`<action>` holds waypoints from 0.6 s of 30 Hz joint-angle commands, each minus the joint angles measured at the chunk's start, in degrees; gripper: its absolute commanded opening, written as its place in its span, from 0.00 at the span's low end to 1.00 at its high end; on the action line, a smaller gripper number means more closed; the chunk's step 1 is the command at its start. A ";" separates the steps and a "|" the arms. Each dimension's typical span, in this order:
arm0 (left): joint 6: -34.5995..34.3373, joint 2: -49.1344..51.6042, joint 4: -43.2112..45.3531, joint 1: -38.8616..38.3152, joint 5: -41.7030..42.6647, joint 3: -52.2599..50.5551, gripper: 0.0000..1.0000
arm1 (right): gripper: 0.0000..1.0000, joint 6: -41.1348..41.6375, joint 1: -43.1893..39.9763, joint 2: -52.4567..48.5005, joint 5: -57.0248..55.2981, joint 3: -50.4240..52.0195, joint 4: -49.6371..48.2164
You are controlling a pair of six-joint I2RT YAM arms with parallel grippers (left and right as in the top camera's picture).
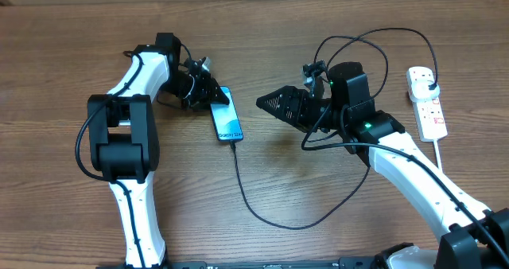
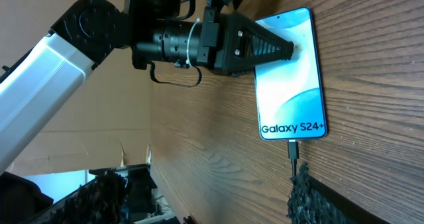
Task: Plug charger to phone and switch on socket
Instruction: 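Lay the phone flat on the table with the left gripper and release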
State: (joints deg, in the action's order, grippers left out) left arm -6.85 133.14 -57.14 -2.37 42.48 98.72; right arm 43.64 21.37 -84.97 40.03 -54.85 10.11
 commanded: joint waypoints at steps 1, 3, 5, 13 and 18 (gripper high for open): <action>-2.29 0.48 -0.85 0.00 -5.88 0.37 0.39 | 0.81 -0.48 -0.17 0.39 -0.57 -0.66 0.11; -2.58 0.48 -1.55 0.00 -8.74 0.37 0.39 | 0.81 -0.48 -0.17 0.39 -0.57 -0.63 0.15; -2.62 0.48 -2.21 0.00 -11.28 0.37 0.41 | 0.81 -0.48 -0.17 0.39 -0.57 -0.66 0.15; -3.93 0.48 -3.04 0.00 -19.08 0.37 0.44 | 0.81 -0.48 -0.17 0.39 -0.57 -0.66 0.15; -4.35 0.48 -3.02 0.00 -20.48 0.37 0.44 | 0.81 -0.48 -0.17 0.39 -0.57 -0.63 0.20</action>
State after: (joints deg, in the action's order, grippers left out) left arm -10.37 132.03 -60.40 -2.66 31.27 99.68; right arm 43.64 21.37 -84.97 40.01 -54.85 10.17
